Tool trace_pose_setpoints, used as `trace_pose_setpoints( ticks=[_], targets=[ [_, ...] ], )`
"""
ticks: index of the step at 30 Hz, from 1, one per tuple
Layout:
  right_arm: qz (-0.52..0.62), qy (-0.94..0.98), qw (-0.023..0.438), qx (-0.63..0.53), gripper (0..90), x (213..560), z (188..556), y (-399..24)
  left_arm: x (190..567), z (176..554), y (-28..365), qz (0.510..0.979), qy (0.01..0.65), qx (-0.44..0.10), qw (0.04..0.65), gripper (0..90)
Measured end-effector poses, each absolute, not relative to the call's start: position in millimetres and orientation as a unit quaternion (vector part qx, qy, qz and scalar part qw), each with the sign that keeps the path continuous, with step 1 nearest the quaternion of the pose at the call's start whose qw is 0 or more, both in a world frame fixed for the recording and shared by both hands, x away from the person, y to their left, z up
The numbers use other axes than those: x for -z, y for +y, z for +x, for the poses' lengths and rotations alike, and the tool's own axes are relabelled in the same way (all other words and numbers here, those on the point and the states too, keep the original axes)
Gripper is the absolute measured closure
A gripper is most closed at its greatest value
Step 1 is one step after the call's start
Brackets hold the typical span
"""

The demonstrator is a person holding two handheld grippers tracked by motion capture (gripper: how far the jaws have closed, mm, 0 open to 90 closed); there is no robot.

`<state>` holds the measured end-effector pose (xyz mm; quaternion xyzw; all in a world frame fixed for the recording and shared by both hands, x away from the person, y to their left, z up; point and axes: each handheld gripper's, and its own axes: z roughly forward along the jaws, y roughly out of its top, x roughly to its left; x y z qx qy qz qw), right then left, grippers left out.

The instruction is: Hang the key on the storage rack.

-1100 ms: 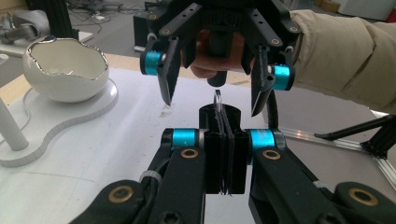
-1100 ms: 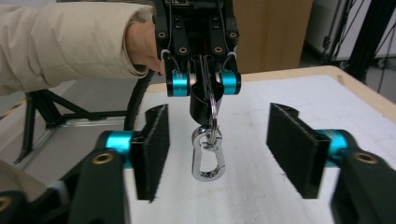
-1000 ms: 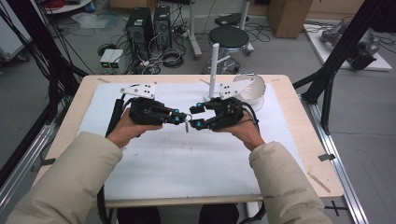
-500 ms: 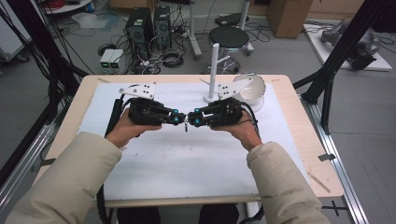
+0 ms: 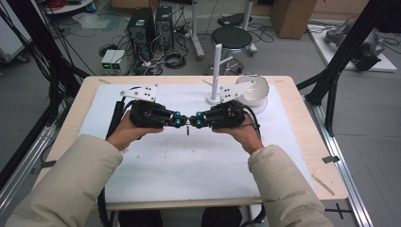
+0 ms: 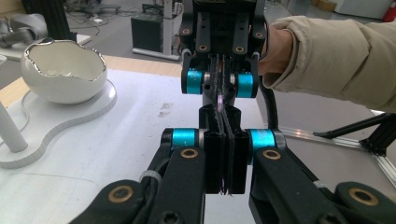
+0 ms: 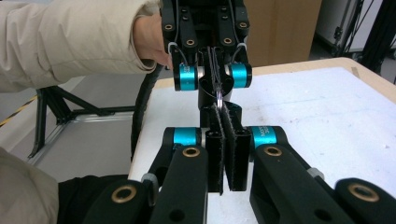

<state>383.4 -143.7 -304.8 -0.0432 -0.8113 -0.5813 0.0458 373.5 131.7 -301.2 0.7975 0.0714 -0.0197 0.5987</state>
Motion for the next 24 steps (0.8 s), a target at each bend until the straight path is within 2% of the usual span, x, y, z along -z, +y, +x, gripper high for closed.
trace_pose_setpoints(
  ticks=[10,14,16,20,24],
  targets=[
    [-0.046,-0.811,0.045,0.581,88.9,303.5,384.2,-144.4,304.8,376.4,133.4,0.789,0.06,0.013,0.611,85.1],
    [-0.051,-0.812,0.042,0.579,88.9,302.1,385.2,-145.5,307.2,375.8,135.6,0.784,0.069,-0.003,0.616,68.4],
    [-0.057,-0.812,0.039,0.579,88.9,301.3,385.9,-146.3,309.3,375.2,137.3,0.782,0.079,-0.026,0.618,52.8],
    [-0.066,-0.811,0.031,0.581,88.8,297.7,388.0,-151.5,313.8,369.7,145.2,0.775,0.129,-0.1,0.61,15.0],
    [-0.087,-0.812,0.021,0.577,88.8,292.7,392.6,-159.3,321.2,361.5,163.1,0.766,0.156,-0.142,0.608,1.8]
  ],
)
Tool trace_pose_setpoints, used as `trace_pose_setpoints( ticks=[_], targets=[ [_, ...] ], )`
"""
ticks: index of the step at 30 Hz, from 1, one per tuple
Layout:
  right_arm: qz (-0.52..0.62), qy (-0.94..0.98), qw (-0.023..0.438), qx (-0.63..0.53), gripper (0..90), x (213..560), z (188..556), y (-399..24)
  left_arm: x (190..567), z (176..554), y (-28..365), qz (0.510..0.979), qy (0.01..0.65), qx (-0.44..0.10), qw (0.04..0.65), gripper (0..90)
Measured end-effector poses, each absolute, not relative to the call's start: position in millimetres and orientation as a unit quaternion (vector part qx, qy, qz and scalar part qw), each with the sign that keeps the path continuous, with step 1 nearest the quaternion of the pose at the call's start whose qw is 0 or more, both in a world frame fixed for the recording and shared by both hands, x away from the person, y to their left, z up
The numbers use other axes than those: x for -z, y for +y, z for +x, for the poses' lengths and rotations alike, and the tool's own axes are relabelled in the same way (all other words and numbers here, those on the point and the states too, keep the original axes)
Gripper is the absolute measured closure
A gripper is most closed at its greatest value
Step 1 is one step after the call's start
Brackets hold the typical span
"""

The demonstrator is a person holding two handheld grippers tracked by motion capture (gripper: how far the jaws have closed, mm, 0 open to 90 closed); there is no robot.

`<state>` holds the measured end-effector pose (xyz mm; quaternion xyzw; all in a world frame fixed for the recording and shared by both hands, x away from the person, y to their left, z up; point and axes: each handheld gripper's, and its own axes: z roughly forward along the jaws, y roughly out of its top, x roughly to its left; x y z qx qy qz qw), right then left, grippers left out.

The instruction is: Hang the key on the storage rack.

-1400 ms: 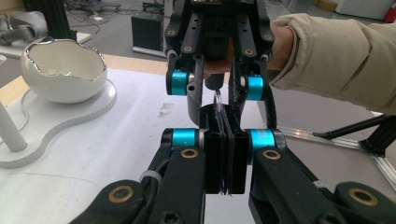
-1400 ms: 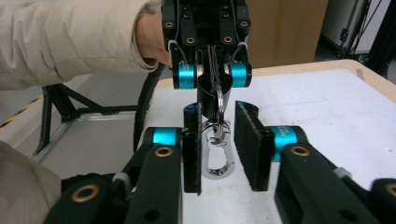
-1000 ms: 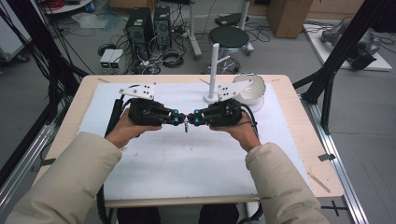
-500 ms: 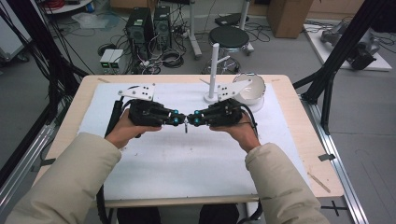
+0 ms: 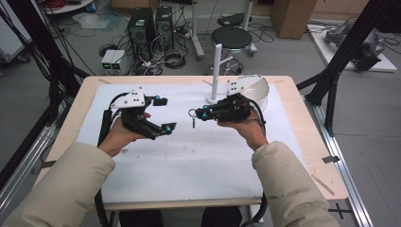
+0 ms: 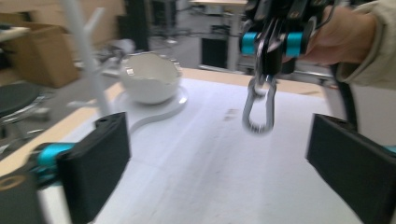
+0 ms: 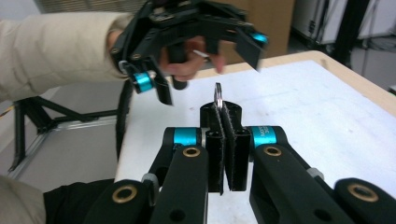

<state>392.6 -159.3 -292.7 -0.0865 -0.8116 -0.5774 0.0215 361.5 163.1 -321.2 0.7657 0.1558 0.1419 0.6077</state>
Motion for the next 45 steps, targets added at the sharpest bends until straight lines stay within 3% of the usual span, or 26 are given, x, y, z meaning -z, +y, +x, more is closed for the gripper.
trace_pose_setpoints(
  ticks=[7,22,45],
  targets=[
    [-0.119,-0.813,0.009,0.57,88.8,277.6,409.8,-174.4,335.6,343.6,198.2,0.759,0.192,-0.179,0.596,1.7],
    [-0.199,-0.817,-0.022,0.54,88.7,259.9,461.1,-207.2,387.5,293.2,272.5,0.697,0.286,-0.242,0.611,1.7],
    [-0.262,-0.816,-0.026,0.515,88.7,283.0,506.8,-208.1,441.9,268.3,301.0,0.639,0.33,-0.309,0.622,1.7]
  ],
)
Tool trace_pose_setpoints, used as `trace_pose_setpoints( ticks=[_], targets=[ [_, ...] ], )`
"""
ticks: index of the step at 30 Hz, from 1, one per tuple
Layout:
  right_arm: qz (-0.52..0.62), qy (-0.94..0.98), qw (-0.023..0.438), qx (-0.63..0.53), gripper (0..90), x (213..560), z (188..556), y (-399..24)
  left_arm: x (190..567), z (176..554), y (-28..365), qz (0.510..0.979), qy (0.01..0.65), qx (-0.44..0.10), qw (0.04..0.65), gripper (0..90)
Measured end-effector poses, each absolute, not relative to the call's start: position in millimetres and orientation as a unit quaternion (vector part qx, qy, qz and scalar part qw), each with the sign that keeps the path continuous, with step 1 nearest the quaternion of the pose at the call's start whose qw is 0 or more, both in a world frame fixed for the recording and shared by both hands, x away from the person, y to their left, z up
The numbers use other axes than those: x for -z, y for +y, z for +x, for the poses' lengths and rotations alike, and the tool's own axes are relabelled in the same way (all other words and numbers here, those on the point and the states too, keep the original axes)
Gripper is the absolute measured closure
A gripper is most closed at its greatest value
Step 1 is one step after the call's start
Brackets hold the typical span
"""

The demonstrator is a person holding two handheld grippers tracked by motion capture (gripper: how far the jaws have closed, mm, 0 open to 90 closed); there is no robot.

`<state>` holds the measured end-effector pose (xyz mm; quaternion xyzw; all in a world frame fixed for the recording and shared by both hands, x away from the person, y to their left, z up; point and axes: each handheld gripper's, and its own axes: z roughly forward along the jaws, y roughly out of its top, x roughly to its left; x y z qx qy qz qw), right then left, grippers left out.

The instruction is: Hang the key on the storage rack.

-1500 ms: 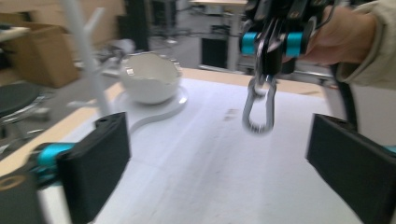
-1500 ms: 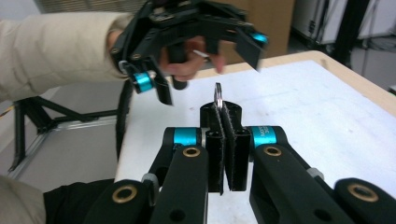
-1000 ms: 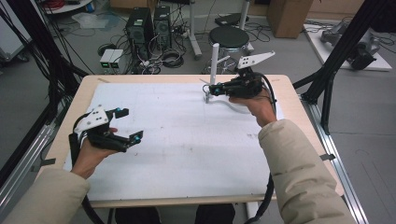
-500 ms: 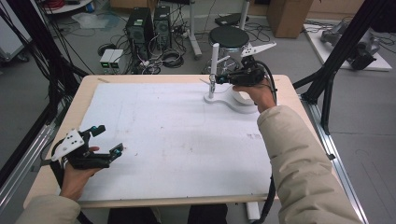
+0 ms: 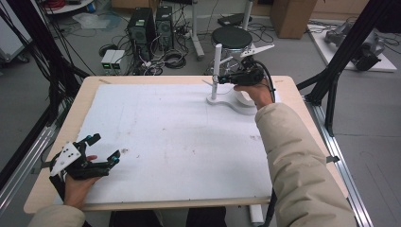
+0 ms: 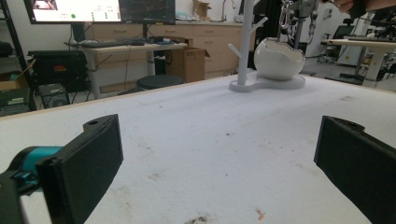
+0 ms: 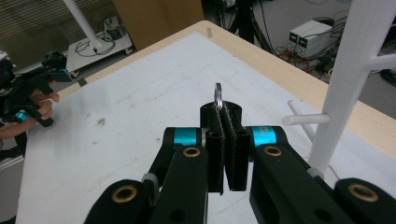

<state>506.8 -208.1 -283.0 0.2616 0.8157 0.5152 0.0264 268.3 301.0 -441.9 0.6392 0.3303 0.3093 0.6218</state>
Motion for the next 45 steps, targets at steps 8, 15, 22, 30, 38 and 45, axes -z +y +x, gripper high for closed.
trace_pose_setpoints(
  ticks=[8,15,22,30,38,45],
  targets=[
    [0.277,0.818,0.027,-0.504,88.7,291.6,515.0,-204.3,450.6,265.2,300.3,0.638,0.338,-0.31,0.618,1.7],
    [0.288,0.816,0.03,-0.501,88.6,297.7,521.5,-204.5,450.9,265.6,299.1,0.636,0.345,-0.317,0.613,1.7],
    [0.299,0.814,0.031,-0.498,88.6,301.6,525.5,-206.3,451.8,263.2,300.2,0.629,0.342,-0.323,0.619,1.7],
    [0.309,0.81,0.032,-0.498,88.6,306.2,530.4,-208.8,452.3,262.1,300.4,0.625,0.34,-0.327,0.622,1.7],
    [0.316,0.806,0.028,-0.499,88.6,310.4,534.5,-211.1,452.3,261.7,300.3,0.626,0.339,-0.329,0.621,1.7],
    [0.322,0.803,0.029,-0.5,88.6,314.6,538.5,-211.2,452.4,261.5,300.4,0.625,0.339,-0.329,0.621,1.7]
  ],
)
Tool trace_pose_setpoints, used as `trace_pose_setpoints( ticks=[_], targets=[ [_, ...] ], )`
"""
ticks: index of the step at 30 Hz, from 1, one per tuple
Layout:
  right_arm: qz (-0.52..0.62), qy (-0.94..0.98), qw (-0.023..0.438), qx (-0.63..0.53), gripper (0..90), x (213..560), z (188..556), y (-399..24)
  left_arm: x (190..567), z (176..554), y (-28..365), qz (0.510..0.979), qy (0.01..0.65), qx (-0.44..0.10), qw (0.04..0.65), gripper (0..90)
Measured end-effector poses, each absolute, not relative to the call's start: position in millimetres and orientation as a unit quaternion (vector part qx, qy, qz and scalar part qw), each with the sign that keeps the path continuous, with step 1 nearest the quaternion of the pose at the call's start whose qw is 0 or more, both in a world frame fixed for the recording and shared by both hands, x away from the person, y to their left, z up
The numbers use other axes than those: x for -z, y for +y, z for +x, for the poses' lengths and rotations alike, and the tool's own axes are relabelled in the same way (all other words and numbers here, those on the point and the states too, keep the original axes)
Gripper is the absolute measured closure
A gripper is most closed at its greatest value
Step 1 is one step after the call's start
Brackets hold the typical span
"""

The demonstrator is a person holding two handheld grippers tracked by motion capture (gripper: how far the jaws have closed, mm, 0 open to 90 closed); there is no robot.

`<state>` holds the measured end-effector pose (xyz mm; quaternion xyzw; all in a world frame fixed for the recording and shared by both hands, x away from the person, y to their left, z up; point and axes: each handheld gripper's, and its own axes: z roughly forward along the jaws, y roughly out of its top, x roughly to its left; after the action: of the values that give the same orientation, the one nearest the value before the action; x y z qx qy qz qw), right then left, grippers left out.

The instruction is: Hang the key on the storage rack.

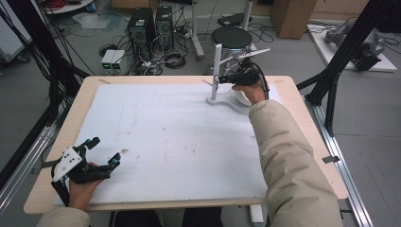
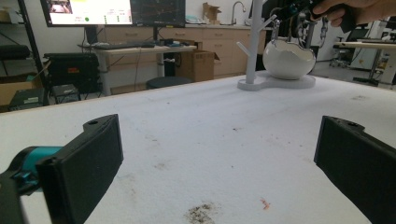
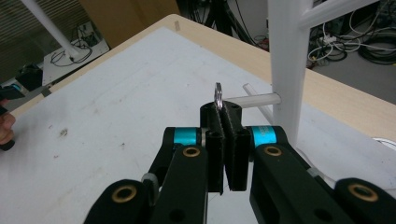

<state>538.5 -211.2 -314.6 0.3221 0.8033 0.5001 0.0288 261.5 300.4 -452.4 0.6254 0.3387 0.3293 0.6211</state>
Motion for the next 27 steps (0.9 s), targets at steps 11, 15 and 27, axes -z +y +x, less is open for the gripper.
trace_pose_setpoints(
  ticks=[11,15,27],
  targets=[
    [0.329,0.801,0.036,-0.499,88.5,322.1,545.6,-211.8,452.7,260.9,300.5,0.621,0.34,-0.329,0.625,1.7],
    [0.337,0.8,0.034,-0.495,88.5,324.1,546.5,-209.6,452.8,260.8,300.8,0.62,0.339,-0.33,0.626,1.7],
    [0.351,0.799,0.057,-0.486,87.8,328.5,550.2,-207.7,452.8,260.7,300.7,0.619,0.339,-0.331,0.626,1.7]
  ],
)
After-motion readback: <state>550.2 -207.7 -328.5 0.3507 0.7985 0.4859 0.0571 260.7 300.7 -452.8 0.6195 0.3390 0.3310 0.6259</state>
